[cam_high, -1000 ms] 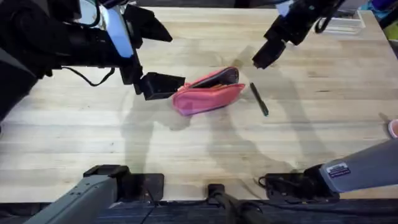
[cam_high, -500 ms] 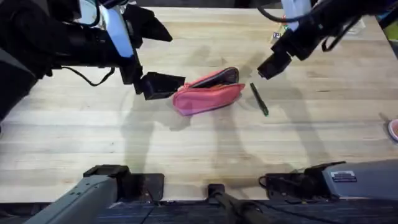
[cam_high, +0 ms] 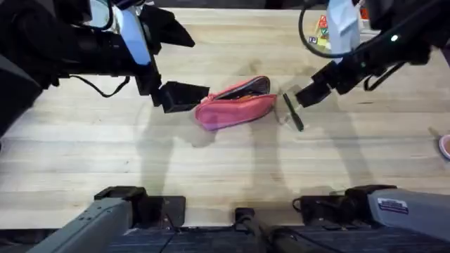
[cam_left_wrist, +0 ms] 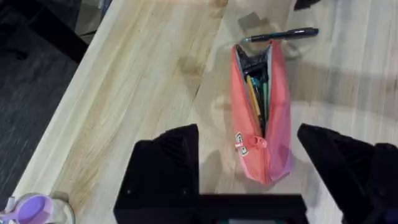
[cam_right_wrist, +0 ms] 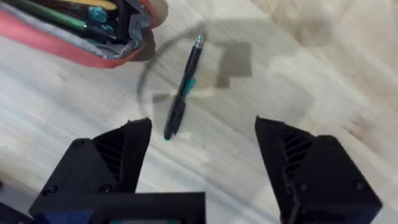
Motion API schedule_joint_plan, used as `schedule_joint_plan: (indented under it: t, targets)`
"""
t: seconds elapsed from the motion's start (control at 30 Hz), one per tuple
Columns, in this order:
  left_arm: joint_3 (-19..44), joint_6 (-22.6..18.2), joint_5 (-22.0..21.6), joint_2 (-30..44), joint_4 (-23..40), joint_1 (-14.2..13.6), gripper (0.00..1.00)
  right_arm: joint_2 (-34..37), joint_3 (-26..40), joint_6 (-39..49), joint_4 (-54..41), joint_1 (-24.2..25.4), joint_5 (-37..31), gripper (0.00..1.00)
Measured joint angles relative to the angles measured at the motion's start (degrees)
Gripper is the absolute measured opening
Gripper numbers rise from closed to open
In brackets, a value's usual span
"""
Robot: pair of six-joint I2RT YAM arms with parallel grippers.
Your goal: Unzip the bag, pick up the pens from the table one at a time and place them inside, then zip the bag closed.
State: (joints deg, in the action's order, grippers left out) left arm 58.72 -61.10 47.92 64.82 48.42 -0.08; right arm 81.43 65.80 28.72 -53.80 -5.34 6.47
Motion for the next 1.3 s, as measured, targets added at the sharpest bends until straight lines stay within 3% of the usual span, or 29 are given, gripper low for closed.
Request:
schedule_joint_plan:
  t: [0.13, 0.5, 1.3]
  targets:
    - [0.0, 0.0, 0.0, 0.0, 0.0, 0.0, 0.993, 0.0, -3.0, -1.4, 2.7, 0.0, 2.0, 0.997]
    - [0.0, 0.0, 0.0, 0.0, 0.0, 0.0, 0.993, 0.0, -3.3, -3.9, 1.6, -0.1, 4.3, 0.997]
    - [0.0, 0.0, 0.0, 0.0, 0.0, 0.0, 0.993, 15.6, -3.4, -8.9, 10.5, -0.5, 3.0, 0.996]
